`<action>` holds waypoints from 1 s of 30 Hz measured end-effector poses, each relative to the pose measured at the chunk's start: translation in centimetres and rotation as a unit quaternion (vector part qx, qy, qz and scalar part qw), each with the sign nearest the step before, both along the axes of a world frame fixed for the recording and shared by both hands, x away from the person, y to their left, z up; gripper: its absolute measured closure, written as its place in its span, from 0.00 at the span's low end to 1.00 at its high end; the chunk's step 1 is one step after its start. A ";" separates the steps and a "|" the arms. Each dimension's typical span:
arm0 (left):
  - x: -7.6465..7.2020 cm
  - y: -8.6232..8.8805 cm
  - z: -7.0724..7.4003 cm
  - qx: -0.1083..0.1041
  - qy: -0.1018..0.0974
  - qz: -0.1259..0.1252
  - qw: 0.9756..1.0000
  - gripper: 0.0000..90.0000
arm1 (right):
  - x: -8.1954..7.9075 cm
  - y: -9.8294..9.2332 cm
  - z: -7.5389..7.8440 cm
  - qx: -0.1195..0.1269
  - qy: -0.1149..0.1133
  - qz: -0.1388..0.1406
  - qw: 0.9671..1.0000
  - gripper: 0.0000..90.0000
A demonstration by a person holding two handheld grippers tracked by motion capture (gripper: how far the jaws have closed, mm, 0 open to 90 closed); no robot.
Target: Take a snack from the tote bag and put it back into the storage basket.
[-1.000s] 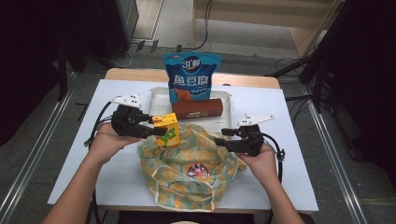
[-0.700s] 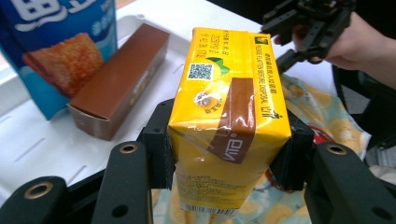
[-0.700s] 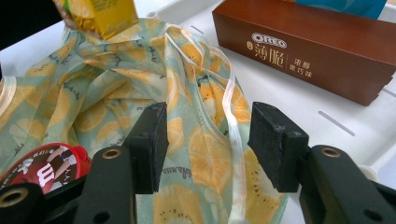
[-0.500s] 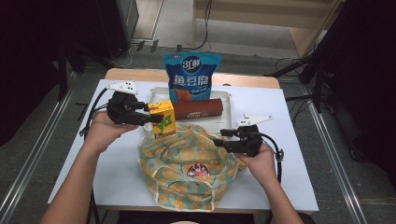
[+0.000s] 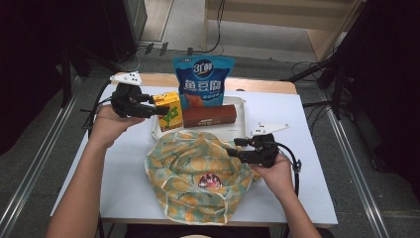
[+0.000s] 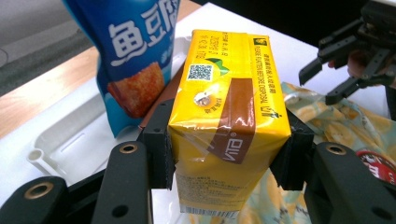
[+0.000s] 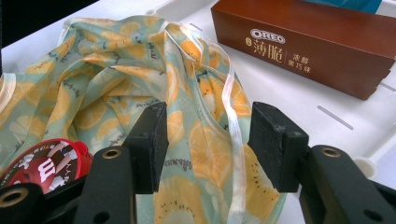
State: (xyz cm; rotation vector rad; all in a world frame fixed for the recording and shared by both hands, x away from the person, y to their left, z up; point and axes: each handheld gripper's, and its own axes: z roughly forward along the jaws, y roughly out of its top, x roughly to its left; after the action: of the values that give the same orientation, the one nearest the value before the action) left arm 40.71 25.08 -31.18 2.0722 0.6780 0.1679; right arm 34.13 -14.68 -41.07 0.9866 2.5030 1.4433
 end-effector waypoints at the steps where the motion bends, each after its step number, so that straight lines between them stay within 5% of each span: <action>1: 0.3 0.2 -0.2 -0.007 0.001 0.001 1.000 0.57 | 0.0 0.0 0.0 0.000 0.001 0.000 1.000 0.54; 6: 1.0 0.5 -1.0 0.016 -0.010 0.014 1.000 0.57 | -0.3 -0.4 0.1 0.001 0.002 -0.005 1.000 0.54; 11: 2.1 0.5 -2.4 0.027 0.000 0.018 0.999 0.57 | -0.6 -0.6 0.0 0.001 0.000 -0.009 1.000 0.54; 30: 4.3 0.4 -5.8 0.035 0.017 0.024 0.999 0.57 | -1.3 -1.4 -0.1 0.002 0.003 -0.023 1.000 0.54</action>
State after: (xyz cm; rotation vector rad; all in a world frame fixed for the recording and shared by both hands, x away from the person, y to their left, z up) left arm 44.99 25.44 -37.03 2.1299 0.7529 0.1874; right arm 32.81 -16.12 -41.14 1.0439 2.4639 1.4354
